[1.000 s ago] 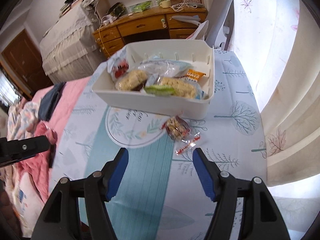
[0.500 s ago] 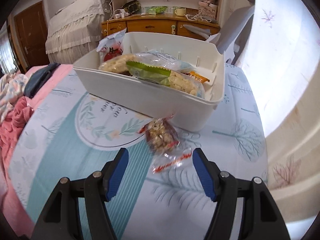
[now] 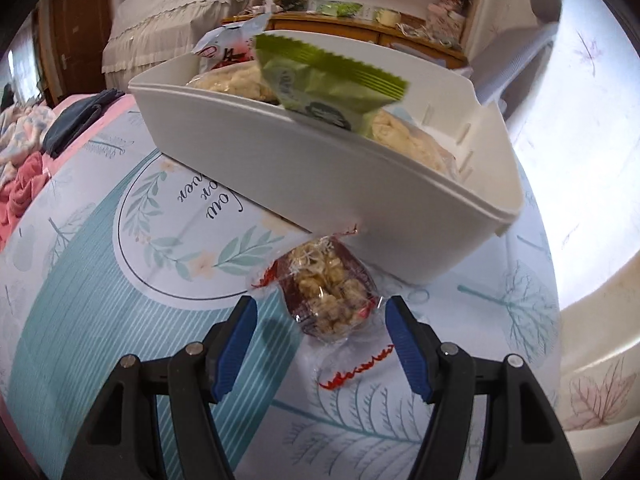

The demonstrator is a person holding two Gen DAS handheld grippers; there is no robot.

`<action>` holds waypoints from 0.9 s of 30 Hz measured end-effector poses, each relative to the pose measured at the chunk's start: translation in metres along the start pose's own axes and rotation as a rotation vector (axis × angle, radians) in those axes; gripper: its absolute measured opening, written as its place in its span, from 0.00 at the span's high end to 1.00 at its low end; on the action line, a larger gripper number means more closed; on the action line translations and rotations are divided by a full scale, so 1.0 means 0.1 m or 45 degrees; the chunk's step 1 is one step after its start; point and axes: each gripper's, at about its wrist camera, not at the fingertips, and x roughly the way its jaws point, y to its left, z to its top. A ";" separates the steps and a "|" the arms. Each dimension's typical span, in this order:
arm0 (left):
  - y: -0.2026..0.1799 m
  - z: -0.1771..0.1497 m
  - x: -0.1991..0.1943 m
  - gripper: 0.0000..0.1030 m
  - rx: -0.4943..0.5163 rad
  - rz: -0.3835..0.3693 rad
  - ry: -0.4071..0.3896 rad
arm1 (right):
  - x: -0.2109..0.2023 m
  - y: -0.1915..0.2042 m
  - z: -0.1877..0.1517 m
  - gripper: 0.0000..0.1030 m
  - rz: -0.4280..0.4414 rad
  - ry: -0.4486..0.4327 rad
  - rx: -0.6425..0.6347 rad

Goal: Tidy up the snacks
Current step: 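Grasp the small red-and-clear nut bag with the right tool, then carry the nut bag into the white basket and open the right tool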

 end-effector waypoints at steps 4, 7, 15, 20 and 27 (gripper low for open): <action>-0.05 -0.04 0.05 0.15 0.015 0.010 0.021 | 0.11 0.01 0.01 0.35 0.030 0.028 -0.012; -0.06 -0.06 0.03 0.15 0.016 0.017 0.021 | 0.11 -0.02 0.03 0.37 0.039 0.027 -0.005; -0.11 0.00 -0.09 0.15 0.042 0.024 -0.012 | 0.05 -0.10 0.03 0.55 0.064 0.057 0.016; -0.16 0.09 -0.15 0.15 0.076 0.016 -0.043 | -0.03 -0.13 0.03 0.58 0.162 0.113 0.051; -0.14 0.14 -0.20 0.15 0.067 0.004 -0.072 | -0.26 0.03 0.02 0.59 0.317 0.202 0.077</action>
